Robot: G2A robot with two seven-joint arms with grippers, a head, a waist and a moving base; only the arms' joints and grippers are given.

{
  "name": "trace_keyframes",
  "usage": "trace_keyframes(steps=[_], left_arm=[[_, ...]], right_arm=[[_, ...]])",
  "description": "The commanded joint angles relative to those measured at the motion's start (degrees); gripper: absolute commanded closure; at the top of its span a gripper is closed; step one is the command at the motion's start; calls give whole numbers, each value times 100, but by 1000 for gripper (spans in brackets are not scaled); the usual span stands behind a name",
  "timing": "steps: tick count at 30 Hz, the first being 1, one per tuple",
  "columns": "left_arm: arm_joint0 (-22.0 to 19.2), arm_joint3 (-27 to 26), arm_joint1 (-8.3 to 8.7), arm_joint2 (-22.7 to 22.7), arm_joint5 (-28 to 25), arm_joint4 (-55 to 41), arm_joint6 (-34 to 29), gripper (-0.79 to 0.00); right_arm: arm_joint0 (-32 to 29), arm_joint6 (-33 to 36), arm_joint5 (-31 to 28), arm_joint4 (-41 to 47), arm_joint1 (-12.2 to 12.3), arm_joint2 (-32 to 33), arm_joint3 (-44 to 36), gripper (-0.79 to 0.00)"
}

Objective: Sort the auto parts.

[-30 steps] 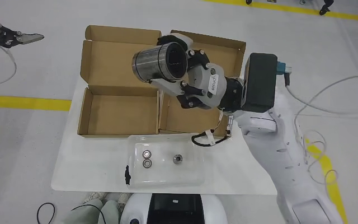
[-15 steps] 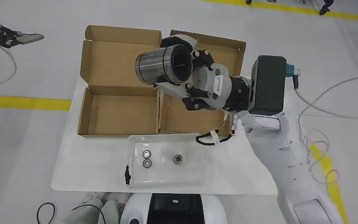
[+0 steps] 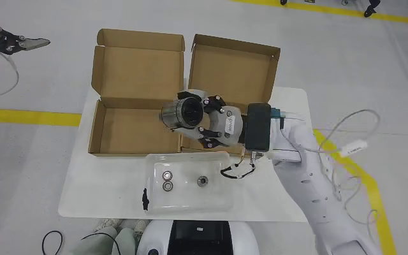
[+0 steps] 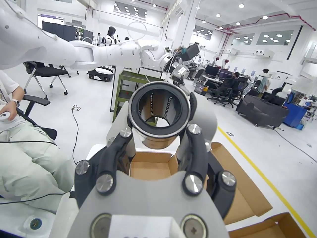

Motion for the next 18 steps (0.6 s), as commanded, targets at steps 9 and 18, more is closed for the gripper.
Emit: trace_keyframes(steps=[9,18], left_arm=[[0,0,0,0,0,0,0,-785],[0,0,0,0,0,0,0,-785]], right_arm=[[-237,-211,-57,-1105,-2,-431,743,0],[-416,315,427,-1607,36,-517,1365,0]])
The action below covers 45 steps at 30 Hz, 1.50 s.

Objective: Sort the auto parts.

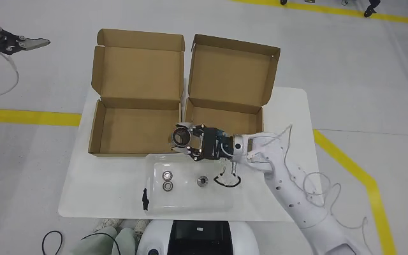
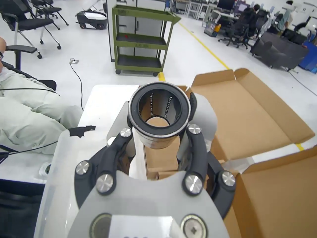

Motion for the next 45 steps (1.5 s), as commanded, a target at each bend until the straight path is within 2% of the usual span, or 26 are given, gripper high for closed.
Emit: trace_keyframes(steps=[1,7,15,33,45], left_arm=[[0,0,0,0,0,0,0,-785],[0,0,0,0,0,0,0,-785],[0,0,0,0,0,0,0,-785],[0,0,0,0,0,0,0,-785],[0,0,0,0,0,0,0,-785]], right_arm=[[-45,163,149,-72,17,43,107,0],[-138,507,677,-123,24,65,263,0],[29,1040,1245,-139,-25,-35,539,0],[385,1355,2161,173,-218,-341,1448,0],[636,1638,2857,449,-436,-673,1947,0]])
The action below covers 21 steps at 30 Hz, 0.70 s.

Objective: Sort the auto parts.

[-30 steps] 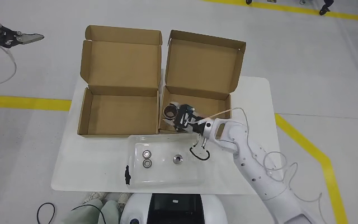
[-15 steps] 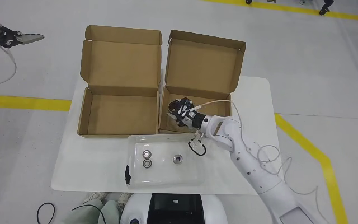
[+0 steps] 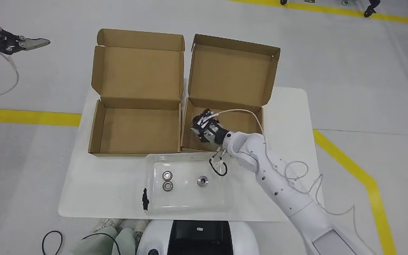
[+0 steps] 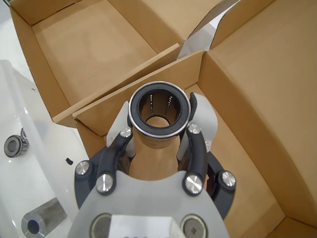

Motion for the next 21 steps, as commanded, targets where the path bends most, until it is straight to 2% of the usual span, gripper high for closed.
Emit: trace_keyframes(steps=[1,17,21], left_arm=[[0,0,0,0,0,0,0,-785],[0,0,0,0,0,0,0,-785],[0,0,0,0,0,0,0,-785]], right_arm=[[32,-14,41,55,-27,-25,94,0],[157,188,378,295,-189,-140,473,0],[191,188,419,300,-228,-178,566,-71]])
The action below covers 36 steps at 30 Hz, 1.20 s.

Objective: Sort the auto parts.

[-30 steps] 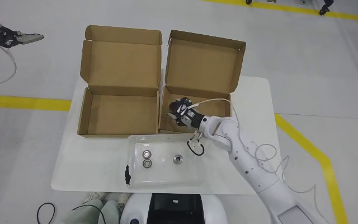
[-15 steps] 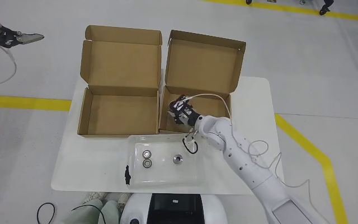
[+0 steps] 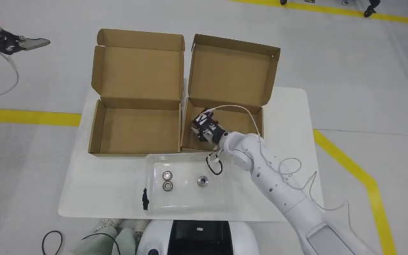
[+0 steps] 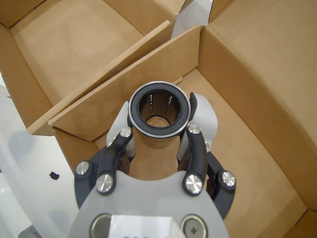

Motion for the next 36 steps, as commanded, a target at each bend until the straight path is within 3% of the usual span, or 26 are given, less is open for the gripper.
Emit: trace_keyframes(steps=[1,13,20,22,24,30,36], left_arm=[[0,0,0,0,0,0,0,-785],[0,0,0,0,0,0,0,-785],[0,0,0,0,0,0,0,-785],[0,0,0,0,0,0,0,-785],[0,0,0,0,0,0,0,-785],[0,0,0,0,0,0,0,-785],[0,0,0,0,0,0,0,-785]], right_arm=[[15,-8,13,2,-17,-16,52,-86],[56,-78,0,-3,-77,1,209,-231],[11,-103,-105,-61,-61,86,149,-406],[-11,-93,-139,-79,-50,120,110,-539],[-36,-81,-163,-81,-41,158,77,-588],[-118,-109,-265,-130,4,301,-129,-610],[-306,28,-544,-302,114,524,-832,-643]])
